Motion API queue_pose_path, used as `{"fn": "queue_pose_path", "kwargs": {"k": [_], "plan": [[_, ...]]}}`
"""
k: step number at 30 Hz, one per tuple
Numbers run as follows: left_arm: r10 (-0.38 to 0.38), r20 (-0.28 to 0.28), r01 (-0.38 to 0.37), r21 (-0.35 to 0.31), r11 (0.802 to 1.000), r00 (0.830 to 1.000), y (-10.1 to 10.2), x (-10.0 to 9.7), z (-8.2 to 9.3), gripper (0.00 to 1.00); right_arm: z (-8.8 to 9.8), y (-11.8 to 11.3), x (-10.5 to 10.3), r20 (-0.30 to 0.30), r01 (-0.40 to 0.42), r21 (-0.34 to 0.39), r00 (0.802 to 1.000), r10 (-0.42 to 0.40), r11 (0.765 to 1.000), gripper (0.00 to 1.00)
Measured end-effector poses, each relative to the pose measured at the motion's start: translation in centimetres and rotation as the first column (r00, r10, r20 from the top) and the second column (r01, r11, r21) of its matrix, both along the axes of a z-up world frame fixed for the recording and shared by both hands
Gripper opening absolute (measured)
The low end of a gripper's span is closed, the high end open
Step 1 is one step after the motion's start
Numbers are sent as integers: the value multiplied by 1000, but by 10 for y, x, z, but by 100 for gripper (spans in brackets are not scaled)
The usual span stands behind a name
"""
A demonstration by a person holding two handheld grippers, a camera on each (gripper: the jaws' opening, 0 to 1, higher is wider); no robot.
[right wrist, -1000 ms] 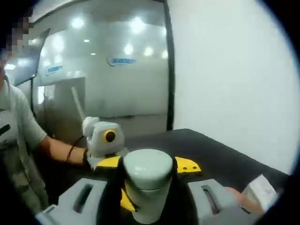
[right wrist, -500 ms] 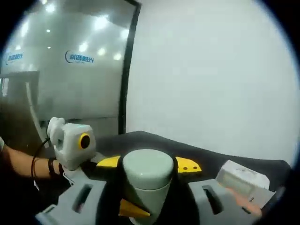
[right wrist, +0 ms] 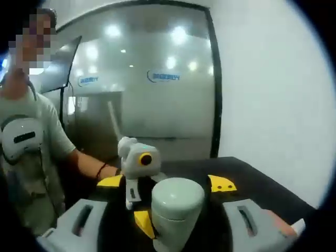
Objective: Assemble the cup parts correctly, then place the assembled cup into the box.
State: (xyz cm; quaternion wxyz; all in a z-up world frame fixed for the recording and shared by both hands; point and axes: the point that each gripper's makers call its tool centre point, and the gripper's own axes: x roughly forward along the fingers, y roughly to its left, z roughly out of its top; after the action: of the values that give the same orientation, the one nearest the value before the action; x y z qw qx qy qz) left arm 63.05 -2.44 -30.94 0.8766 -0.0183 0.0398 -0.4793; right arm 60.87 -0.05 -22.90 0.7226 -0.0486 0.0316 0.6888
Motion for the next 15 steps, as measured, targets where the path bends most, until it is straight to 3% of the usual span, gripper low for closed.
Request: {"fn": "queue_pose_path", "kwargs": {"k": [2, 6, 10, 15], "plan": [[-3, 2, 3, 5, 1000, 1000, 0, -1, 0, 38, -12, 2, 2, -8, 3, -58, 1000, -4, 998, 52], [-6, 1, 6, 5, 1000, 1000, 0, 0, 0, 38, -17, 5, 8, -10, 21, -43, 1000, -22, 999, 42], [-1, 7, 1, 15, 1000, 1000, -1, -2, 0, 38, -16, 5, 4, -25, 30, -25, 999, -31, 999, 41], [4, 5, -4, 33, 999, 1000, -1, -1, 0, 38, -16, 1, 8, -47, 137, -17, 989, -138, 990, 40]]}}
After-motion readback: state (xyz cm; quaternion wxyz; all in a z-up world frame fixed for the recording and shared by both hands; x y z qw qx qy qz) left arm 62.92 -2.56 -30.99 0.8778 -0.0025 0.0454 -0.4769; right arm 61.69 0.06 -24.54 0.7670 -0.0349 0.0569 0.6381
